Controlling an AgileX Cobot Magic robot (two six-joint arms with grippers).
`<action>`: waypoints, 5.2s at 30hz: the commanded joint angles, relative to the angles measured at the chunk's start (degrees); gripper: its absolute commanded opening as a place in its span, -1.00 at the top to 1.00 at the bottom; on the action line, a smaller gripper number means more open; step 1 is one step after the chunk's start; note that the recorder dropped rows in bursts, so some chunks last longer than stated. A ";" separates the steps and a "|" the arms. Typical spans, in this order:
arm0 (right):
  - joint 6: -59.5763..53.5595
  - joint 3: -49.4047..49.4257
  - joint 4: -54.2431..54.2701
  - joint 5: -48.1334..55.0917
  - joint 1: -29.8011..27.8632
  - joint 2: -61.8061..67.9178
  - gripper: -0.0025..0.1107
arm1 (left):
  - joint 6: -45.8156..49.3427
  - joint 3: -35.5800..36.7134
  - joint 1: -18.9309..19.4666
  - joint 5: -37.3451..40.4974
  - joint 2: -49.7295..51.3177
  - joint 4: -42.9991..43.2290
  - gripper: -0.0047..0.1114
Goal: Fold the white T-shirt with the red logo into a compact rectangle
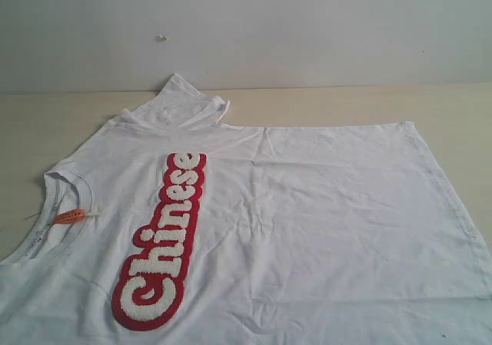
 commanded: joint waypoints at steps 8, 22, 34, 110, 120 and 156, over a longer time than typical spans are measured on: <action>-0.39 0.19 -0.02 -0.49 -0.19 -0.29 0.96 | -0.32 0.16 -0.72 -1.13 0.84 -0.25 0.92; -0.39 0.19 -0.02 -0.49 -0.19 -0.29 0.96 | 1.11 0.16 -0.72 -8.07 0.89 4.00 0.92; -0.39 0.19 -0.02 -0.49 -0.19 -0.29 0.96 | -7.92 0.16 -0.72 -18.72 0.89 1.74 0.92; -70.74 -63.23 -0.23 28.72 18.43 85.80 0.96 | 76.34 -69.07 -19.96 28.17 92.11 -4.27 0.92; -69.60 -63.23 7.31 32.64 18.43 95.57 0.96 | 85.38 -69.06 -15.49 34.07 98.76 -13.55 0.92; -69.35 -63.23 13.47 25.53 18.43 98.53 -0.59 | 80.36 -68.55 -15.59 36.46 104.27 -26.08 -0.89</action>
